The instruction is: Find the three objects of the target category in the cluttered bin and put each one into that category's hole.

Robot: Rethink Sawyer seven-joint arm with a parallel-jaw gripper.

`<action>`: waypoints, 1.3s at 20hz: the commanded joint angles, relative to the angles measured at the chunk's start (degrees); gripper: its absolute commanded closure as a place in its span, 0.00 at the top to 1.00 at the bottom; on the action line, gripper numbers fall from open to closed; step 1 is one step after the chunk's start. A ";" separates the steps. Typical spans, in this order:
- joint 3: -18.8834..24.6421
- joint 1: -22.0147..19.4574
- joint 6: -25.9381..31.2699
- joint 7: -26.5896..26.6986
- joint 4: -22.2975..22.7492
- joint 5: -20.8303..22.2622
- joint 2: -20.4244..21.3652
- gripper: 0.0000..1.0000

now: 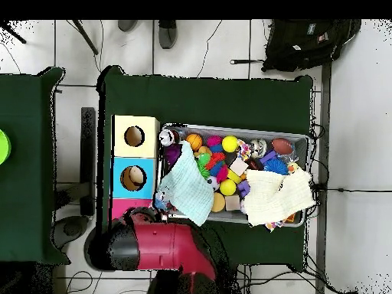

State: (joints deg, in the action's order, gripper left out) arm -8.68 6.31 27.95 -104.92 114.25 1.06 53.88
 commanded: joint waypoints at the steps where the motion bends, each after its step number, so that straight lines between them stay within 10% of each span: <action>1: -8.36 6.65 -5.85 -20.64 -4.71 -1.43 0.52 0.00; 26: -32.48 27.59 -8.41 -36.83 -16.88 -5.70 -14.41 0.00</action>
State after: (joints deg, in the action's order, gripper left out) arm -36.11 32.73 23.47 -123.03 102.89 -0.80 46.27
